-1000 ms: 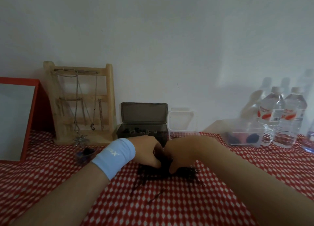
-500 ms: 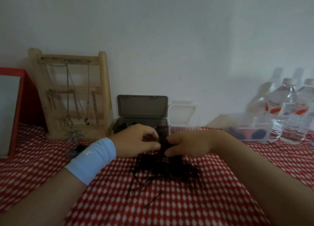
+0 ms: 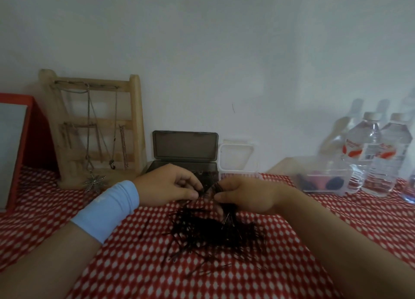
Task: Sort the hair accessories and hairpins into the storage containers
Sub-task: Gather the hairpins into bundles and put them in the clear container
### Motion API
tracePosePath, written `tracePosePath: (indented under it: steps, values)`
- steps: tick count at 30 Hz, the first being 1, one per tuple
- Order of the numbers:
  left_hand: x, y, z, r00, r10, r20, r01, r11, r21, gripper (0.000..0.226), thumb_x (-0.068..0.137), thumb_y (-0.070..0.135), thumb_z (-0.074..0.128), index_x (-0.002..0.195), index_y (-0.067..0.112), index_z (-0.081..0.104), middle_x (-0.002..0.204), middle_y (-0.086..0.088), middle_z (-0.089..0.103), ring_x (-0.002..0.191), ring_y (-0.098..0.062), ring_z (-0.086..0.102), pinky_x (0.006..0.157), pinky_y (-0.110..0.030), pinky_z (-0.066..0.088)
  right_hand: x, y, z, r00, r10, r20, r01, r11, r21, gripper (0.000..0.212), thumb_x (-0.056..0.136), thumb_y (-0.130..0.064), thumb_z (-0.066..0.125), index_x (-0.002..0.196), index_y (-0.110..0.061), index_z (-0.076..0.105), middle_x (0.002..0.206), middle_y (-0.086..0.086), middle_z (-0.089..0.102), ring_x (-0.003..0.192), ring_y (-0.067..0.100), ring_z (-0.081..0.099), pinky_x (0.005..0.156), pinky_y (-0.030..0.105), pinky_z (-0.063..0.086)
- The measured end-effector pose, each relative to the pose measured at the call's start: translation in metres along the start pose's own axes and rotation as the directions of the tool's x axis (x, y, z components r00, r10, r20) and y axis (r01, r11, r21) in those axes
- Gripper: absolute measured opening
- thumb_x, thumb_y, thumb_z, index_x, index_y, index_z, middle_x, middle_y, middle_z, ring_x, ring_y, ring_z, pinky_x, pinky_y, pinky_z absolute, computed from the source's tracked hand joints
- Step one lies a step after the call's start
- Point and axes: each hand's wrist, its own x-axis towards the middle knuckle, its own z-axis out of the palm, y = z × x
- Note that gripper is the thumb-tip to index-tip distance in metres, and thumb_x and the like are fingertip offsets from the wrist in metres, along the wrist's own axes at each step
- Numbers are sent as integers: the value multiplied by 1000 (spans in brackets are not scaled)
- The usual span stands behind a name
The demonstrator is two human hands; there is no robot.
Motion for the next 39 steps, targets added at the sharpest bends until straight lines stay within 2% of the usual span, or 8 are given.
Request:
tracePosePath:
  steps: [5, 10, 15, 19, 23, 28, 32, 39]
  values:
    - [-2, 1, -2, 996, -48, 79, 36, 988, 151, 13, 88, 27, 70, 100, 33, 71, 92, 16, 72, 87, 4, 66, 82, -12, 49, 4, 3, 1, 995, 78, -67, -54, 949, 310, 25, 105, -15, 44, 110, -7, 68, 75, -1, 60, 77, 16, 56, 81, 33, 46]
    - [-3, 5, 4, 972, -56, 227, -9, 961, 276, 16, 89, 38, 67, 104, 36, 72, 104, 23, 68, 98, 6, 61, 94, -18, 47, 6, -1, 6, 981, 113, -156, -17, 857, 514, 24, 105, -13, 44, 105, -8, 68, 63, -2, 55, 66, 16, 53, 69, 31, 46]
    - [-1, 16, 7, 991, -51, 123, 35, 991, 132, 26, 92, 49, 57, 96, 30, 74, 95, 12, 74, 90, -6, 68, 92, -29, 52, 9, -12, 14, 958, 70, -279, 112, 804, 584, 23, 106, -9, 41, 112, -5, 63, 61, 0, 54, 71, 25, 61, 74, 38, 55]
    - [-3, 23, 6, 997, -80, 8, 80, 993, 86, 24, 97, 34, 55, 92, 18, 72, 78, 1, 75, 73, -22, 70, 74, -27, 55, 13, -16, 18, 932, 48, -358, 228, 692, 685, 25, 107, -8, 38, 112, -6, 62, 63, 2, 48, 55, 18, 55, 59, 32, 49]
    - [1, 19, 2, 907, -25, -420, -18, 995, -98, 17, 101, 22, 47, 102, 27, 63, 91, 6, 73, 87, -14, 69, 73, -27, 53, 9, -19, 18, 967, 60, -247, 165, 591, 790, 24, 108, -17, 36, 105, -10, 60, 63, -2, 41, 48, 10, 33, 46, 24, 34]
    - [4, 26, 20, 932, 153, -328, -230, 950, -212, 43, 103, 15, 41, 145, 23, 38, 137, 14, 52, 126, 11, 45, 100, -10, 40, 6, -24, 21, 993, -40, -115, 118, 531, 839, 15, 92, -7, 42, 98, -13, 54, 68, -1, 38, 56, 13, 32, 54, 25, 32]
    - [4, 31, 23, 929, 156, -336, -227, 957, -182, 38, 103, 15, 40, 140, 25, 47, 128, 15, 58, 118, 13, 50, 101, -9, 39, 4, -18, 20, 987, -160, -22, 97, 482, 871, 48, 70, 6, 34, 113, -11, 46, 81, 3, 41, 67, 16, 38, 62, 27, 37]
    - [1, 27, 19, 954, 137, -266, -170, 980, -106, 34, 103, 21, 42, 129, 39, 54, 106, 6, 68, 99, 3, 63, 98, -21, 43, 8, -12, 23, 989, -140, -54, 124, 555, 823, 38, 74, 10, 43, 107, -7, 52, 85, 6, 52, 72, 15, 49, 64, 26, 38]
